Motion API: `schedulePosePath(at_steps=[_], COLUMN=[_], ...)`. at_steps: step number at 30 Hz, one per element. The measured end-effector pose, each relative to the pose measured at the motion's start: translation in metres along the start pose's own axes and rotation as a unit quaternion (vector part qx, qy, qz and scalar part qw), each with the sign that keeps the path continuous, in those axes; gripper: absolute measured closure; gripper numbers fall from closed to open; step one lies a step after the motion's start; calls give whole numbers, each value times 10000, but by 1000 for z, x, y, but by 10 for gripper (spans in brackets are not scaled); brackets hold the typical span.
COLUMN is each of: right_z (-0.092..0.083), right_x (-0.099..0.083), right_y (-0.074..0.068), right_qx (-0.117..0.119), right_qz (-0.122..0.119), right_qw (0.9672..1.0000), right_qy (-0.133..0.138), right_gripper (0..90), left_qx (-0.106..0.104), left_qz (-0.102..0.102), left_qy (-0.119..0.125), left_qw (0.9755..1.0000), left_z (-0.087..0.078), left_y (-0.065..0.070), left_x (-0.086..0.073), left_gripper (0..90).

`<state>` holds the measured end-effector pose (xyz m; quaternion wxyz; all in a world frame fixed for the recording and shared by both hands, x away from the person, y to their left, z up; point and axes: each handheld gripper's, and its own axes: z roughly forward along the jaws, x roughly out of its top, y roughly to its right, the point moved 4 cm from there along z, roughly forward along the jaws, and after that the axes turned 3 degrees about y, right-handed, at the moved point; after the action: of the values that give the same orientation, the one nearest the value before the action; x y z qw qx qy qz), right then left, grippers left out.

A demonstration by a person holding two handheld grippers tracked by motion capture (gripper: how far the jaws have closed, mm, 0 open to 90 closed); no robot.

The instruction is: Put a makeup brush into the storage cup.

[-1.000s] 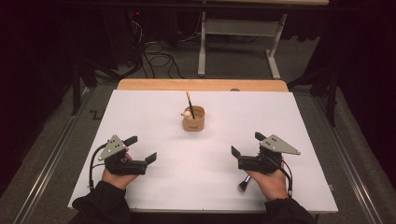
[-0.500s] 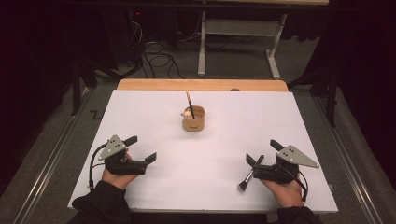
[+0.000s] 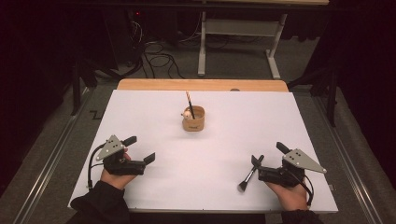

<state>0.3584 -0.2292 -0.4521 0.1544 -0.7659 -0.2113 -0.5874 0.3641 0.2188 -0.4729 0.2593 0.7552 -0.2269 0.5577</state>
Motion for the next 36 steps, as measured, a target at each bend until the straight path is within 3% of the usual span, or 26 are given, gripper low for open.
schedulePosePath(at_steps=[5, 10, 18, 29, 31, 34, 36], right_z=[0, 1, 6, 4, 4, 4, 4], right_x=[-5, -9, -23, -30, -23, -14, -12], right_y=[3, 10, 22, 27, 30, 32, 33], right_qx=[1, -146, -374, -455, -341, -305, -235], right_qz=[7, 52, 165, 275, 396, 81, -67], right_qw=[10000, 9997, 9976, 9958, 9949, 9929, 9896], right_qy=[-89, -167, -556, -739, -859, -1145, -1414], right_gripper=[5, 5, 5, 5, 5, 5, 5], left_qx=[-20, -30, -131, -161, -161, -166, -158], left_qz=[-11, -77, -6, 22, 20, 22, 0], left_qy=[-6, -60, -10, -35, -47, -65, -44], left_qw=[10000, 9999, 9999, 9999, 9999, 9998, 9999], left_z=[3, 5, 3, 6, 6, 6, 6], left_y=[3, 0, 3, 5, 5, 5, 5], left_x=[1, -2, 1, 2, 1, 1, 1], left_gripper=[6, 6, 6, 6, 6, 6, 6])
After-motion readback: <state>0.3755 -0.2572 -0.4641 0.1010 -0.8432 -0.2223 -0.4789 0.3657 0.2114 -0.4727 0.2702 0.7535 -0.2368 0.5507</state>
